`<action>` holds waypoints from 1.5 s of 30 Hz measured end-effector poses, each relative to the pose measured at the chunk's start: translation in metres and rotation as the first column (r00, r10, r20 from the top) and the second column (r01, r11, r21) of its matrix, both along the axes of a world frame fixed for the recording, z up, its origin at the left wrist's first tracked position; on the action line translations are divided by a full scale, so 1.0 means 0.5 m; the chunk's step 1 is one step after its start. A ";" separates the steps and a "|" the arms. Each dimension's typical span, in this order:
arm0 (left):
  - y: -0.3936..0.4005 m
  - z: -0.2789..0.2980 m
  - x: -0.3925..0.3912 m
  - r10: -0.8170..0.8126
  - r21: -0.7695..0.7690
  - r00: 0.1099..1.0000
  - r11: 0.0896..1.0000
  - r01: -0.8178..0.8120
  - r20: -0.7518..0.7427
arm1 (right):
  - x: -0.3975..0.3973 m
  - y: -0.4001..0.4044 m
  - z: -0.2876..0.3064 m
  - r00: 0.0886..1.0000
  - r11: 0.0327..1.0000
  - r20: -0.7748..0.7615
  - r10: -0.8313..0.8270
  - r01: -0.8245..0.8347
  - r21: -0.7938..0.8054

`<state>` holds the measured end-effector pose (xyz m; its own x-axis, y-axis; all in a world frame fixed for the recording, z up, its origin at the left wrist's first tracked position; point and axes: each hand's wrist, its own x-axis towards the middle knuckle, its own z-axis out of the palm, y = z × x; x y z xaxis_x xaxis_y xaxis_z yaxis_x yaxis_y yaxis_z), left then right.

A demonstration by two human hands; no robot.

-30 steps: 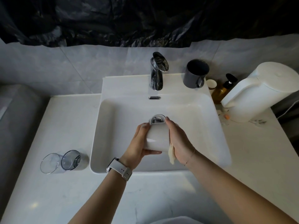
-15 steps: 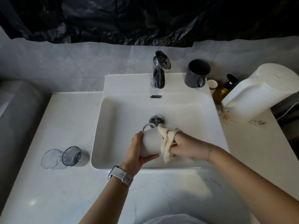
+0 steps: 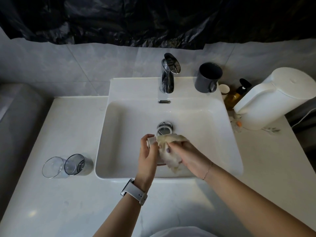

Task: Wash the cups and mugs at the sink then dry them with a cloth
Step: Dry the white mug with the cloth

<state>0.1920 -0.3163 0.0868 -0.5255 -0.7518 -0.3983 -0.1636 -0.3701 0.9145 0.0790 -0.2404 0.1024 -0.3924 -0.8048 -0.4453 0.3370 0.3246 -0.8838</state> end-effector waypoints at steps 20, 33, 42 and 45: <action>-0.040 0.026 0.007 -0.222 0.309 0.975 0.925 0.219 -0.027 | 0.037 0.017 -0.026 0.867 0.988 -0.498 0.009 -0.084 -0.127; -0.036 0.023 -0.008 -0.053 -0.007 0.998 0.999 0.053 -0.037 | -0.025 0.059 0.026 0.981 0.996 -0.177 0.077 -0.084 -0.034; -0.015 0.019 0.008 -0.257 -0.712 0.966 0.673 0.201 0.030 | -0.021 -0.006 0.043 0.943 0.977 0.301 -0.142 0.182 -0.109; -0.021 0.001 0.018 -0.359 -0.737 0.933 0.620 0.268 0.037 | -0.024 -0.012 0.019 0.910 0.968 0.330 -0.249 0.248 0.046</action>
